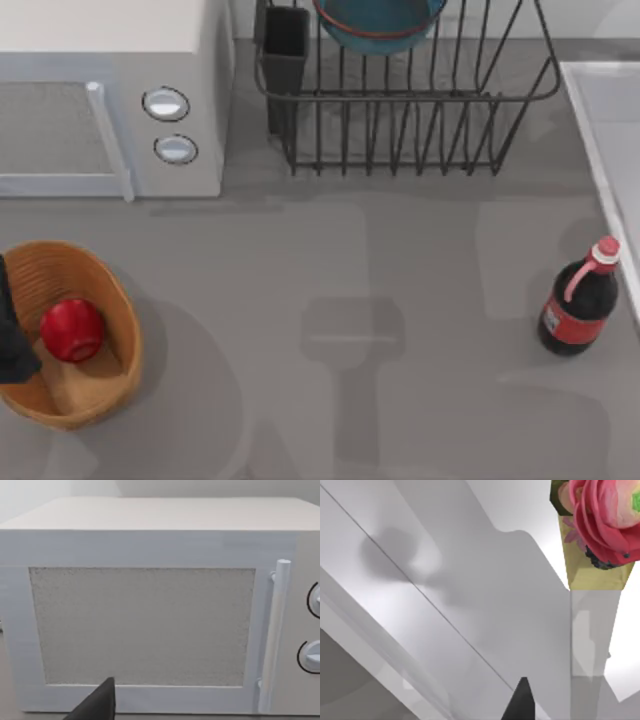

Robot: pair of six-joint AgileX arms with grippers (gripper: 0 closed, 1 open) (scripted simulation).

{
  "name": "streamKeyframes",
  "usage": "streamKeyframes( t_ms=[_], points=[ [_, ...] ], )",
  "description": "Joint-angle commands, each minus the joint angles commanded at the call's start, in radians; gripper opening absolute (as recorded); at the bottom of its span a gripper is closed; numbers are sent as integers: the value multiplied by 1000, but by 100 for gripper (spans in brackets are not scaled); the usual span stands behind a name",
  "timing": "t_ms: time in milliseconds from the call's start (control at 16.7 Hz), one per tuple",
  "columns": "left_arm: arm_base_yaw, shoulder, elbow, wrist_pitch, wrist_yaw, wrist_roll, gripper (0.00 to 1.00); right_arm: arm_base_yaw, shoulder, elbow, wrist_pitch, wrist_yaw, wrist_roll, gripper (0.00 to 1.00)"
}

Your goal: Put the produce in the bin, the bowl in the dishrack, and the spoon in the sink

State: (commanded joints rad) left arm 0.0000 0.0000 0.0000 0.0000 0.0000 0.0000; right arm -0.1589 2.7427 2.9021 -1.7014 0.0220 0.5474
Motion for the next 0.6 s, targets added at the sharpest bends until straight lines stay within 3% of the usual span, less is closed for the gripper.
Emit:
streamKeyframes(
  t_ms=[300,600],
  points=[
    [0,0,0,0,0,0,100,-7,32,37,-16,0,4,0],
    [0,0,0,0,0,0,100,-1,192,290,-101,2,3,0]
  ],
)
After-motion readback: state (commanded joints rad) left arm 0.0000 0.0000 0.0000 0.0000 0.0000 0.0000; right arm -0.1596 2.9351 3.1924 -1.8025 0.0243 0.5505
